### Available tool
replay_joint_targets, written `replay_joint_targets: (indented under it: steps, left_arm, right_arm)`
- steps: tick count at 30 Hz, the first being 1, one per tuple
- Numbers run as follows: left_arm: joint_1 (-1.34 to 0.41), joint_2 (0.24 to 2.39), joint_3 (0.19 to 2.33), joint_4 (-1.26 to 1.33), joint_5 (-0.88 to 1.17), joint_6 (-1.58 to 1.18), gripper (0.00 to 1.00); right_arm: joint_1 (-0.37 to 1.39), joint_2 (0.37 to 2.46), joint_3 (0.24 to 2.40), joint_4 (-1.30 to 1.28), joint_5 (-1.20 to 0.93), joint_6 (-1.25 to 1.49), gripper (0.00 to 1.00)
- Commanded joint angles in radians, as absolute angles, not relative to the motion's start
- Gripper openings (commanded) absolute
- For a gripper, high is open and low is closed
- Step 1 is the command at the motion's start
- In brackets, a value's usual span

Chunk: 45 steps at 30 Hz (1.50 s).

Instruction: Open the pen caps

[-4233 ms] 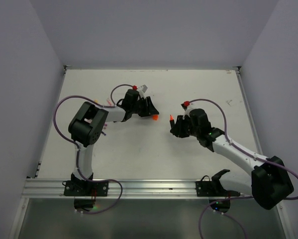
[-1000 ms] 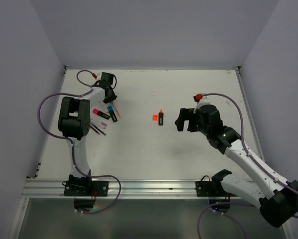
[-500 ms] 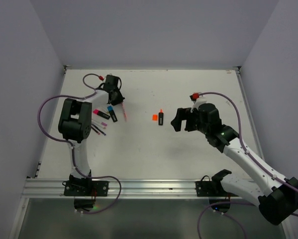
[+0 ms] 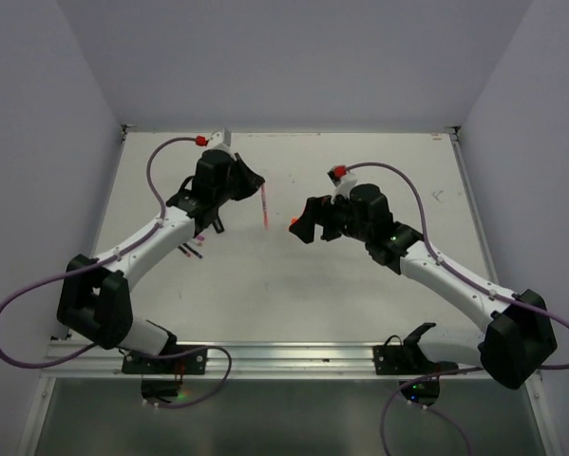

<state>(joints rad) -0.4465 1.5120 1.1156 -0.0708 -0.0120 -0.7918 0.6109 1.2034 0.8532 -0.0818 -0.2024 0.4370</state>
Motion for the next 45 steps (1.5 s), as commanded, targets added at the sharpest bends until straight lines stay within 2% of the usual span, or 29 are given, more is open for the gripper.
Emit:
replay_joint_targets:
  steps: [1, 5, 13, 17, 24, 27, 28, 30, 31, 34, 35, 38, 40, 45]
  left_arm:
    - [-0.483, 1.401, 1.042, 0.051, -0.006, -0.828, 0.00]
    - [-0.508, 1.292, 0.944, 0.147, 0.026, -0.857, 0.00]
    - [-0.535, 1.174, 0.887, 0.234, 0.044, -0.870, 0.00]
    - [-0.546, 1.140, 0.858, 0.259, 0.035, -0.865, 0.00]
    - [-0.555, 1.083, 0.810, 0.307, 0.044, -0.868, 0.00]
    - [-0.557, 1.068, 0.796, 0.318, 0.048, -0.871, 0.00]
    - [-0.557, 1.066, 0.789, 0.328, 0.051, -0.871, 0.00]
    - [-0.557, 1.063, 0.785, 0.336, 0.070, -0.873, 0.01]
    - [-0.555, 1.062, 0.787, 0.334, 0.075, -0.870, 0.03]
    - [-0.557, 1.058, 0.798, 0.318, 0.118, -0.842, 0.33]
    - [-0.557, 1.054, 0.801, 0.310, 0.123, -0.833, 0.50]
    - [-0.555, 1.052, 0.825, 0.258, 0.138, -0.775, 0.69]
    - [-0.554, 1.052, 0.847, 0.227, 0.170, -0.738, 0.74]
    - [-0.526, 1.081, 0.909, 0.183, 0.287, -0.703, 0.72]
  right_arm:
    - [0.638, 1.249, 0.920, 0.072, -0.244, 0.482, 0.93]
    - [0.660, 1.304, 0.963, 0.123, -0.296, 0.512, 0.91]
    - [0.696, 1.373, 1.022, 0.213, -0.362, 0.548, 0.88]
    - [0.704, 1.396, 1.038, 0.245, -0.380, 0.566, 0.81]
    - [0.710, 1.416, 1.032, 0.268, -0.405, 0.577, 0.53]
    - [0.710, 1.410, 1.023, 0.278, -0.413, 0.577, 0.36]
    - [0.710, 1.407, 1.020, 0.278, -0.416, 0.574, 0.23]
    - [0.710, 1.396, 1.014, 0.268, -0.417, 0.565, 0.10]
    - [0.710, 1.391, 1.011, 0.261, -0.417, 0.554, 0.00]
    - [0.710, 1.367, 0.990, 0.233, -0.416, 0.532, 0.00]
    - [0.710, 1.359, 0.983, 0.229, -0.413, 0.526, 0.00]
    - [0.712, 1.325, 0.962, 0.210, -0.416, 0.509, 0.00]
    - [0.710, 1.305, 0.948, 0.201, -0.419, 0.497, 0.00]
    - [0.710, 1.282, 0.933, 0.193, -0.475, 0.469, 0.00]
